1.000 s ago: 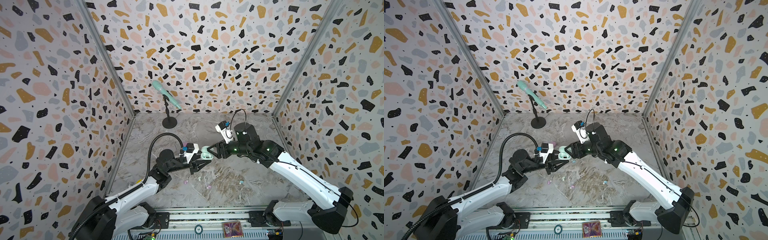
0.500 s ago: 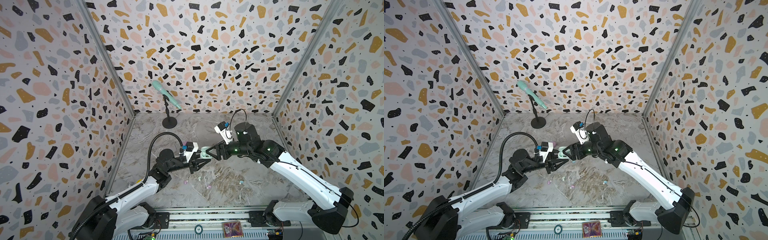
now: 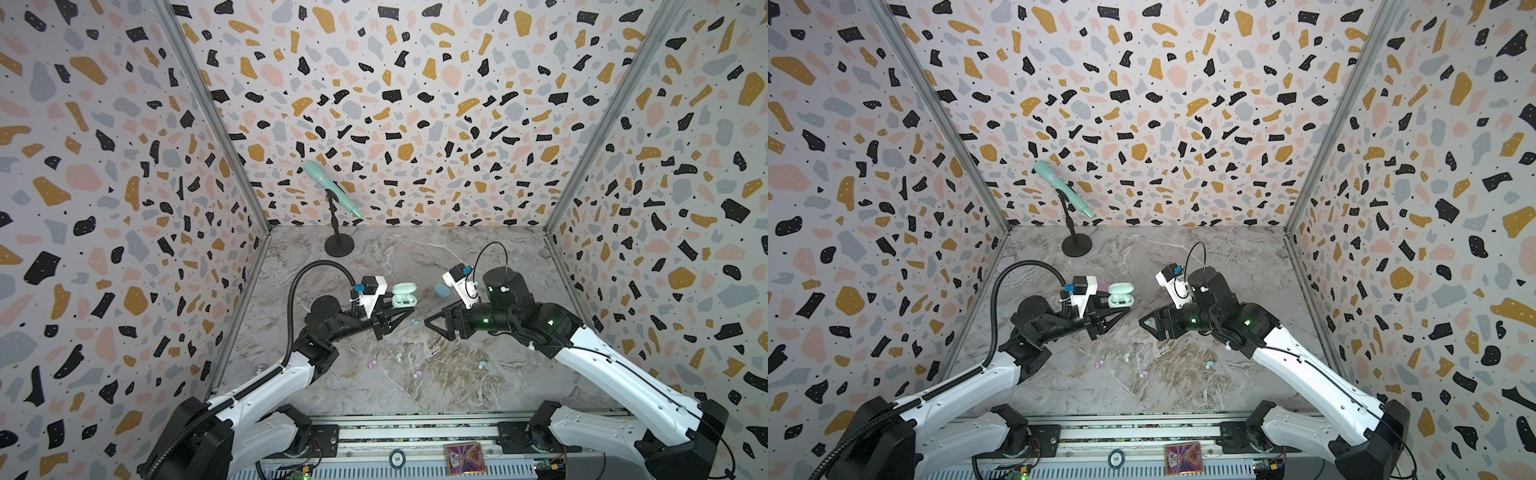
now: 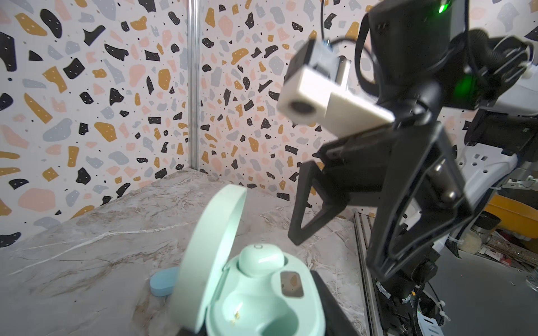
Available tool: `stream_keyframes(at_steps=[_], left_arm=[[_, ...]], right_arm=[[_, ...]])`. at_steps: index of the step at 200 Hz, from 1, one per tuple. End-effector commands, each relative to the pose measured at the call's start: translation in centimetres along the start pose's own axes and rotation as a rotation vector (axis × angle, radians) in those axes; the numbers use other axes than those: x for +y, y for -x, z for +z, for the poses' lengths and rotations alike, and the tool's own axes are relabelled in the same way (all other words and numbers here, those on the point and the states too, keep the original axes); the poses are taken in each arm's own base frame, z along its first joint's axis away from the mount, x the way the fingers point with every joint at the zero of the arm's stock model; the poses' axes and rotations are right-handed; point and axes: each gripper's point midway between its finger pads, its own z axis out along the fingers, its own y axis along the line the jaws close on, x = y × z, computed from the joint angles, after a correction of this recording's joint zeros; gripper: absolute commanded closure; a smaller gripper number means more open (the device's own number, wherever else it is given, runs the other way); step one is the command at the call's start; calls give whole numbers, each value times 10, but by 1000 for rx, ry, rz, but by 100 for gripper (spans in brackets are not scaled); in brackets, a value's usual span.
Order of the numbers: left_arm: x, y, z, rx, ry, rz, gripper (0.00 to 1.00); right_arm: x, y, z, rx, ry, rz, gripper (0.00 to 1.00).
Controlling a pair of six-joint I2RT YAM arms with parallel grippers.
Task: Insert wireless bluetooth earbuds into charging case
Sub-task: Insert the wireless bluetooth earbud into the charging case, then pick up the wireless bluetooth earbud from the bottom-center of the table.
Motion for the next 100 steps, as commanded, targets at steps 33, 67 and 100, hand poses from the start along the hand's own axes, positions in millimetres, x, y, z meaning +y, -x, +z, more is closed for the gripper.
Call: stream_keyframes(at_steps=[33, 67, 100], left_arm=[[25, 17, -13, -62, 96, 38, 67], [42, 22, -17, -78, 148, 40, 67], [60, 25, -21, -88, 195, 43, 67]], right_arm=[[-34, -46, 48, 71, -91, -30, 19], [-35, -64, 83, 149, -82, 4, 24], [-37, -78, 110, 300, -95, 203, 29]])
